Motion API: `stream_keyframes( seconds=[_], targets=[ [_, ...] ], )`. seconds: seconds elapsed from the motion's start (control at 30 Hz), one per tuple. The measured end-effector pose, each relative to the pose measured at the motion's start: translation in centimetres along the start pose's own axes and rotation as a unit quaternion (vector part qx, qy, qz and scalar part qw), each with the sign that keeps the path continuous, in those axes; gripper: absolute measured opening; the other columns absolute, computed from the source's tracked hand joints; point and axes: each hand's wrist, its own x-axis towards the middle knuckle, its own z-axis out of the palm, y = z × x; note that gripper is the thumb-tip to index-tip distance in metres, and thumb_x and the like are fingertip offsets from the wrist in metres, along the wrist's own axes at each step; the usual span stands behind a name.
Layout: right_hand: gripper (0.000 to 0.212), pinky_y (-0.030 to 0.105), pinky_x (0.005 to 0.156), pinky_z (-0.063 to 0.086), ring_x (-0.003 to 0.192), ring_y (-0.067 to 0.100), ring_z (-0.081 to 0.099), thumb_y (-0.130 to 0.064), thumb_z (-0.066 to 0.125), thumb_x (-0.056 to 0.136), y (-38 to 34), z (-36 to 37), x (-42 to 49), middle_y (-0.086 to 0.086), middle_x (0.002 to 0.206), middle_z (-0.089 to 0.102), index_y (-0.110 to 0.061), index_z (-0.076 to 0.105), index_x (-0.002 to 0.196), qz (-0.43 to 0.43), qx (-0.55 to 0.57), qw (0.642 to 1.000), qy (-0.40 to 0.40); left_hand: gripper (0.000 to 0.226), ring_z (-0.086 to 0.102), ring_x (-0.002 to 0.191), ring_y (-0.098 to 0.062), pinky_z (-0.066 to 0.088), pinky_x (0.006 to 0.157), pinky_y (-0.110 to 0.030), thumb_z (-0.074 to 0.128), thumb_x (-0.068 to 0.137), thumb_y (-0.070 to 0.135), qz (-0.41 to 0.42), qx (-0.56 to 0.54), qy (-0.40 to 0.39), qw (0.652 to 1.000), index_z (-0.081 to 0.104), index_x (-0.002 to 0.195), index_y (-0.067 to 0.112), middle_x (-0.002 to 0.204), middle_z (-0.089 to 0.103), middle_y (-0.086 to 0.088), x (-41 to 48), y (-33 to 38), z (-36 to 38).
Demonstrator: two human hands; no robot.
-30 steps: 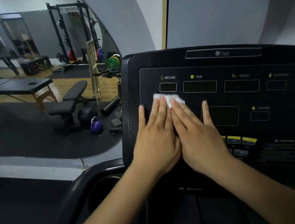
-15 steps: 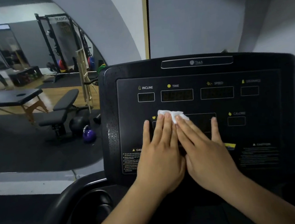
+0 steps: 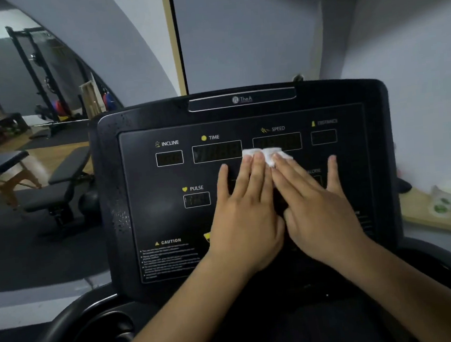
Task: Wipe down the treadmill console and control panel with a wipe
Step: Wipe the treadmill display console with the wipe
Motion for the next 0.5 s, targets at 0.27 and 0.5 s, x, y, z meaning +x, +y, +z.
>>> stream_keyframes(
  seconds=[0.27, 0.5],
  targets=[
    [0.069, 0.068, 0.110, 0.015, 0.147, 0.014, 0.013, -0.019, 0.026, 0.082, 2.5, 1.0, -3.3, 0.003, 0.160, 0.018, -0.012, 0.026, 0.150, 0.017, 0.001, 1.000, 0.012, 0.069, 0.009, 0.150, -0.028, 0.007, 0.117, -0.056, 0.028, 0.092, 0.039, 0.057, 0.000, -0.018, 0.998, 0.025, 0.152, 0.005, 0.160, 0.017, -0.015, -0.3, 2.6, 1.3],
    [0.070, 0.066, 0.112, 0.013, 0.146, 0.015, 0.018, -0.020, 0.028, 0.081, 7.0, -1.1, -0.9, 0.004, 0.159, 0.023, -0.010, 0.028, 0.150, 0.057, -0.022, 0.997, 0.037, 0.068, -0.006, 0.150, -0.028, -0.007, 0.118, -0.055, 0.020, 0.098, 0.041, 0.055, 0.031, -0.014, 0.998, 0.005, 0.154, 0.007, 0.162, 0.000, -0.015, 5.7, 5.1, 0.6]
  ],
)
